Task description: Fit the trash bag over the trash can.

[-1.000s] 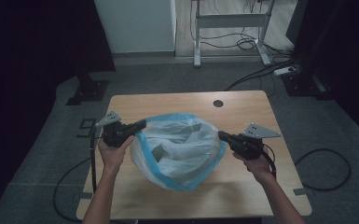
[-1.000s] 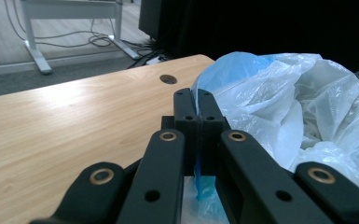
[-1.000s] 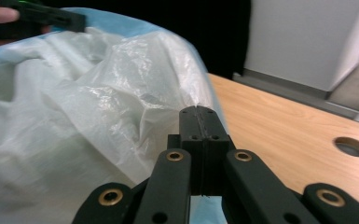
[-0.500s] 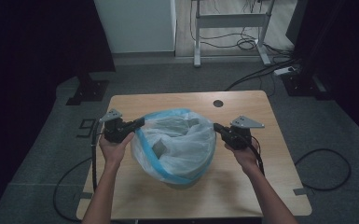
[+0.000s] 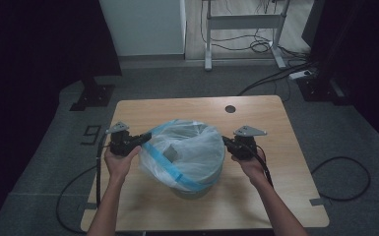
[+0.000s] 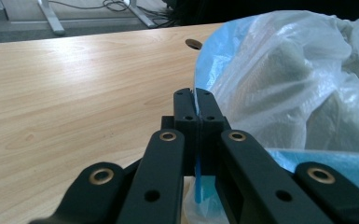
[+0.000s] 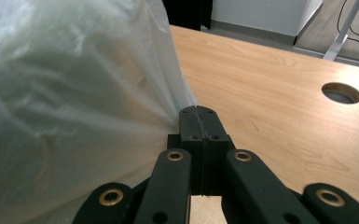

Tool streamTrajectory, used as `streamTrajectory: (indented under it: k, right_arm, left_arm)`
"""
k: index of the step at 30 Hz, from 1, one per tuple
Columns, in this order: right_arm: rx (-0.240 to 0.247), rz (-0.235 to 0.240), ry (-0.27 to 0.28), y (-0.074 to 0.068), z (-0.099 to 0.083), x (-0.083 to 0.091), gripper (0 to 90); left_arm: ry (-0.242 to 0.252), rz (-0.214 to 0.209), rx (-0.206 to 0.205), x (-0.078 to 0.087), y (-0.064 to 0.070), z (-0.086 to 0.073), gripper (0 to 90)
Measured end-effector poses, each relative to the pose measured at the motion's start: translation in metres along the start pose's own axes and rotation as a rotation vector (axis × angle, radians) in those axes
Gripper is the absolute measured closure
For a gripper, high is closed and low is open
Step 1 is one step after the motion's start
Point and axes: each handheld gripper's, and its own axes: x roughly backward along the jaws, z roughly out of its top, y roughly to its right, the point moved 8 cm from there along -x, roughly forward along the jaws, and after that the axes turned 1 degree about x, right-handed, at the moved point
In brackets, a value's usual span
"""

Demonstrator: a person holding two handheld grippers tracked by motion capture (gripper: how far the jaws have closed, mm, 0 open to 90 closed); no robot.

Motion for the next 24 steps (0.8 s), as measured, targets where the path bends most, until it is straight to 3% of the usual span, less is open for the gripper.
streamTrajectory:
  k: [4,9,18,20,24]
  right_arm:
    - [-0.002,0.005,-0.007,-0.002,-0.005,-0.001,89.5]
    - [-0.001,-0.003,-0.032,-0.001,-0.007,-0.004,89.5]
    - [-0.022,-0.007,-0.065,0.005,-0.021,-0.006,89.4]
    - [-0.032,-0.014,-0.048,0.007,-0.021,-0.003,89.3]
    - [-0.082,-0.059,0.049,0.013,-0.007,0.017,73.7]
  left_arm:
    - [0.005,-0.007,-0.012,0.000,0.003,-0.003,89.3]
    - [-0.037,0.012,0.015,-0.006,-0.002,-0.007,89.3]
    - [-0.031,0.005,0.042,-0.004,-0.008,-0.017,89.2]
    - [-0.021,0.003,0.042,-0.003,-0.008,-0.017,89.2]
    - [-0.015,0.004,0.033,-0.001,-0.007,-0.015,89.0]
